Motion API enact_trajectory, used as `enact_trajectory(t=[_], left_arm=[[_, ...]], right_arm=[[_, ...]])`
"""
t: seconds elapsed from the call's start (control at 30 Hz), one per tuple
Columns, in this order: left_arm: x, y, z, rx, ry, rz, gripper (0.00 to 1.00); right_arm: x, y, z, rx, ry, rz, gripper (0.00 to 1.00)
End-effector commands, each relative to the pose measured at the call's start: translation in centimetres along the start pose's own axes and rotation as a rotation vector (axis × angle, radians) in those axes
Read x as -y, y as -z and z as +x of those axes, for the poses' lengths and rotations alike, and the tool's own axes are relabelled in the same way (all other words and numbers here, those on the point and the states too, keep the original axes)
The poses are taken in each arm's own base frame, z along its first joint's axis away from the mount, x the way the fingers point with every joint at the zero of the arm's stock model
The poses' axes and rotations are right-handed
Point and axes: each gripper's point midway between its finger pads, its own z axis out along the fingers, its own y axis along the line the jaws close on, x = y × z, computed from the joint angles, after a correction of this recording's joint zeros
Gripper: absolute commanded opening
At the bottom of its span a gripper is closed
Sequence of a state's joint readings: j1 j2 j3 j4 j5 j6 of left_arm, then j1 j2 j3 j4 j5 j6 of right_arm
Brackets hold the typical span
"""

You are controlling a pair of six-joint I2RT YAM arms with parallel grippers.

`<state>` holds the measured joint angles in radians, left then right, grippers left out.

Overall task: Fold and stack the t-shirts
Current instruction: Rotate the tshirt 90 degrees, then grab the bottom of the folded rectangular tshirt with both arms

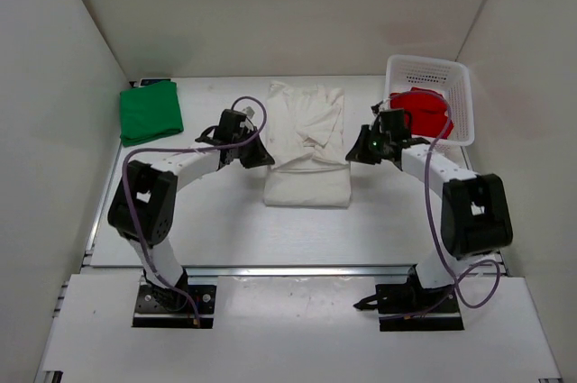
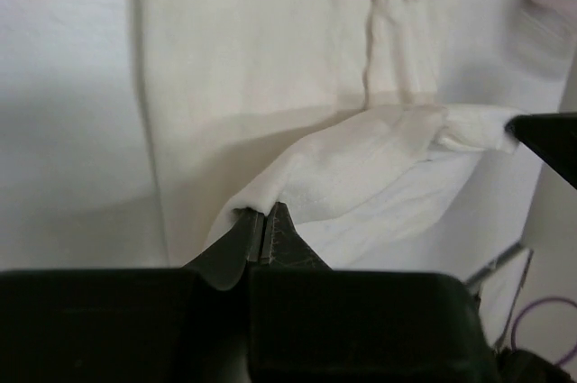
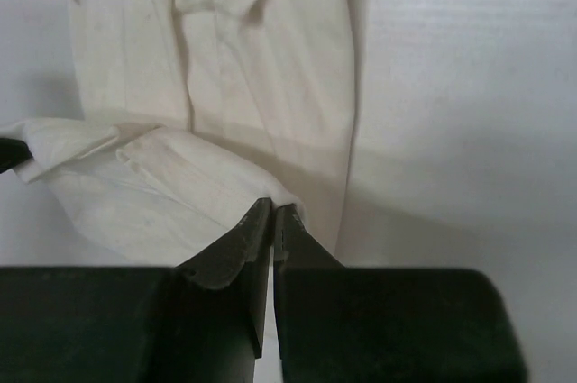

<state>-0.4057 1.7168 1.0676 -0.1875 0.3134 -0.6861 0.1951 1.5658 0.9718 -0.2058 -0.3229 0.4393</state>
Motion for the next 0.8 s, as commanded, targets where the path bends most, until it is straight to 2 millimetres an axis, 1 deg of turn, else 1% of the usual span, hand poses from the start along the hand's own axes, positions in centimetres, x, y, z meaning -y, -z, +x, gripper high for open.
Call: enact_trajectory(t=[0.0,0.03,0.07,0.1,0.13,0.17,0.2,0.23,0.27,0.3,0.33,0.37,0.4,0.43,0.47,0.5,0.53,0.57,0.6,0.63,0.67,0.7,0.73,0.77], left_arm=[[-0.5,-1.0,-5.3,0.118,-0.016,-0.061,0.00],[-1.1,-1.1,-5.9,0.122,-0.002,-0.072,0.00],[-1.9,-1.8,-6.3,0.115,0.017,-0.082,0.00],[-2.2,-2.2,-7.1,0.125,0.032,-0.081,0.00],[-3.0,-3.0,-6.8,0.113,0.047,-0.088,0.00],[-2.6,-3.0,-7.5,0.127,0.049,-0.072,0.01],[-3.0,-3.6,-7.9,0.125,0.058,-0.068,0.03],[-3.4,-4.2,-7.7,0.118,0.060,-0.079,0.05],[-3.1,-4.2,-8.2,0.123,0.069,-0.064,0.10],[-3.6,-4.3,-8.5,0.124,0.083,-0.064,0.17],[-3.3,-4.6,-8.3,0.112,0.081,-0.045,0.22],[-2.6,-4.5,-8.7,0.130,0.075,-0.016,0.35],[-2.4,-4.2,-9.0,0.143,0.079,0.003,0.47],[-2.0,-3.4,-9.3,0.159,0.087,0.012,0.52],[-0.9,-2.2,-10.4,0.199,0.076,0.044,0.59],[-0.8,-1.8,-10.6,0.219,0.070,0.052,0.64],[0.1,-0.3,-11.3,0.256,0.060,0.065,0.65],[1.4,1.2,-11.8,0.289,0.044,0.094,0.66],[2.0,1.9,-11.7,0.314,0.035,0.113,0.65],[2.4,2.7,-10.8,0.317,0.037,0.123,0.63],[3.8,3.7,-10.4,0.346,0.014,0.149,0.60],[4.2,3.2,-8.2,0.315,0.004,0.154,0.58],[3.9,3.1,-6.5,0.295,0.006,0.147,0.58],[4.2,2.4,-3.9,0.254,0.003,0.158,0.56]], right_arm=[[-0.7,-1.7,-5.5,0.119,0.066,-0.040,0.00],[-0.6,-2.1,-5.9,0.112,0.058,-0.048,0.00],[-0.3,-2.7,-6.7,0.122,0.055,-0.050,0.00],[0.0,-3.4,-7.2,0.119,0.054,-0.043,0.00],[-0.2,-3.7,-7.7,0.120,0.051,-0.059,0.00],[0.5,-4.4,-7.7,0.116,0.041,-0.054,0.00],[0.2,-5.1,-7.9,0.109,0.038,-0.061,0.00],[0.4,-5.5,-8.6,0.119,0.033,-0.061,0.00],[1.4,-6.5,-8.0,0.090,0.024,-0.040,0.01],[1.2,-7.2,-8.0,0.067,0.025,-0.051,0.00],[1.5,-7.6,-8.2,0.062,0.028,-0.052,0.01],[1.5,-7.4,-9.0,0.076,0.032,-0.040,0.05],[1.5,-7.3,-9.1,0.080,0.029,-0.035,0.08],[1.0,-6.6,-9.5,0.094,0.038,-0.051,0.16],[0.8,-6.1,-10.2,0.119,0.039,-0.053,0.24],[0.3,-5.2,-10.9,0.150,0.042,-0.058,0.30],[0.2,-4.1,-11.4,0.167,0.052,-0.052,0.33],[-0.1,-3.7,-11.4,0.175,0.055,-0.045,0.36],[-0.4,-2.6,-11.8,0.200,0.073,-0.036,0.37],[-1.0,-1.6,-11.7,0.218,0.079,-0.040,0.37],[-1.4,-1.7,-10.5,0.201,0.083,-0.050,0.31],[-3.1,-0.9,-10.7,0.231,0.108,-0.082,0.17],[-3.5,-0.9,-9.4,0.219,0.116,-0.093,0.10],[-5.2,-1.0,-8.4,0.214,0.143,-0.127,0.01]])
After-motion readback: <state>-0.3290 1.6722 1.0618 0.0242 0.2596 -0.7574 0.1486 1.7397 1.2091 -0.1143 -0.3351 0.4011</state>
